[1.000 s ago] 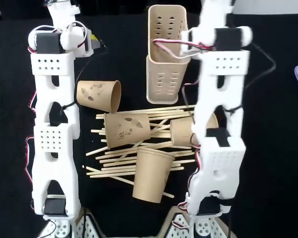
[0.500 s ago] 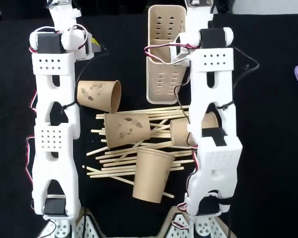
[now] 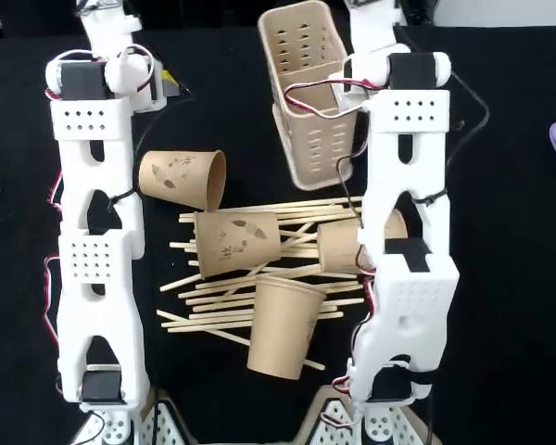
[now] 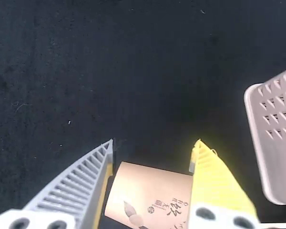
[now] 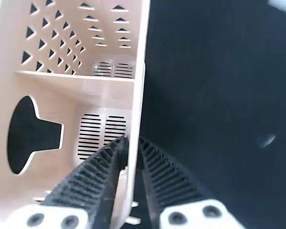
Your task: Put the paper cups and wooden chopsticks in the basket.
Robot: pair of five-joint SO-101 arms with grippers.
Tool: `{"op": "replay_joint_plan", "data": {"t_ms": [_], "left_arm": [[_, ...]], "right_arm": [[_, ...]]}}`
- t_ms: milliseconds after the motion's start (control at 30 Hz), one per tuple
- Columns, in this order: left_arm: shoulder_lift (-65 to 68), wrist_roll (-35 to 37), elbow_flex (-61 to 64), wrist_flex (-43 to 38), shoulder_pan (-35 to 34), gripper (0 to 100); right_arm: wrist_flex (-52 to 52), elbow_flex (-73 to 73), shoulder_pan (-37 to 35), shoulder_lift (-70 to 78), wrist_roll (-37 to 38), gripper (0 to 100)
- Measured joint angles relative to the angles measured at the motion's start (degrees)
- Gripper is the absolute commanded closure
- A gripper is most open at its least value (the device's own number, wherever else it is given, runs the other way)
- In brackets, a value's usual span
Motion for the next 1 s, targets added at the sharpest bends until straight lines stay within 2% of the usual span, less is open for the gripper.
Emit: {"op": "replay_joint_plan", "data": {"t_ms": [133,367,433,633,1000], "left_arm": [[-0.53,1.41,0.00,-4.22,0.00,74],[-6.42,13.98,0.00,-19.43,0.62,74],[-6.68,14.68,0.00,-21.98,2.46,74],[-6.59,15.12,0.97,-25.05,8.53,74],[-4.84,17.41,4.48,-25.58,3.60,74]], "right_arm": [[-0.35,0.00,-0.18,0.00,6.24,98.8],[-0.35,0.00,-0.35,0.00,6.95,98.8],[-0.35,0.00,-0.35,0.00,6.95,98.8],[-0.35,0.00,-0.35,0.00,6.95,98.8],[-0.44,0.53,-0.26,1.23,6.95,98.8]]}}
